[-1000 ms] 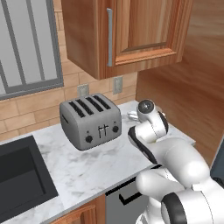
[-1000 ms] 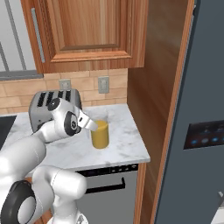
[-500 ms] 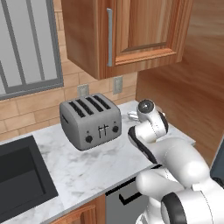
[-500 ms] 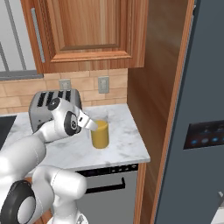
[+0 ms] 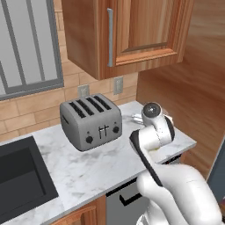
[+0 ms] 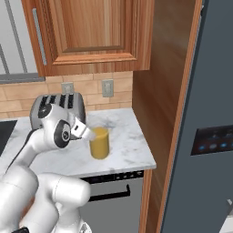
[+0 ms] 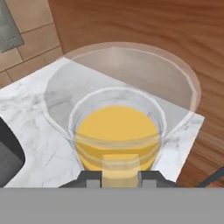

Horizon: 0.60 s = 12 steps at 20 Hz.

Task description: Move the salami and asparagus from the second highest shelf to the top shelf to make space. Then, place the pitcher from the counter on the cleared second highest shelf.

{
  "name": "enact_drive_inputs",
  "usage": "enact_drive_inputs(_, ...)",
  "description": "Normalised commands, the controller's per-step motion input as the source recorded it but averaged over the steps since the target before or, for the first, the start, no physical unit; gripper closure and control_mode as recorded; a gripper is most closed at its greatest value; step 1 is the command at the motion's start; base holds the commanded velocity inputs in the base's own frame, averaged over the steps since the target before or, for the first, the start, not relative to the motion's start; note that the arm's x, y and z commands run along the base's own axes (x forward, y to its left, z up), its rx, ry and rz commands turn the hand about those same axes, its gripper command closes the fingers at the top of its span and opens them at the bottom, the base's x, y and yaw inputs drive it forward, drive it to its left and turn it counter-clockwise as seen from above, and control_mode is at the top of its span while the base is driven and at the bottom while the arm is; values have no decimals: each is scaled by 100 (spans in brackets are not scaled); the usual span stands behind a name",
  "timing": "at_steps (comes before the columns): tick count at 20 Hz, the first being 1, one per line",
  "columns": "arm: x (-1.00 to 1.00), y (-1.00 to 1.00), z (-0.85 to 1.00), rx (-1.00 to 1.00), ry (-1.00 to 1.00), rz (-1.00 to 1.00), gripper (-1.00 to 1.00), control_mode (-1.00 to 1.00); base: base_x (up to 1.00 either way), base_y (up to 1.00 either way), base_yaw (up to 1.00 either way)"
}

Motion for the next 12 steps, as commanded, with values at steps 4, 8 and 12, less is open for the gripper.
enact_drive_inputs(4, -85, 0, 66, -2, -10, 0, 100, -100, 0, 0, 0)
enact_drive_inputs(8, -97, 1, 81, -4, -12, 0, 100, -100, 0, 0, 0)
enact_drive_inputs(12, -94, 8, 92, -9, -2, 2, 100, -100, 0, 0, 0)
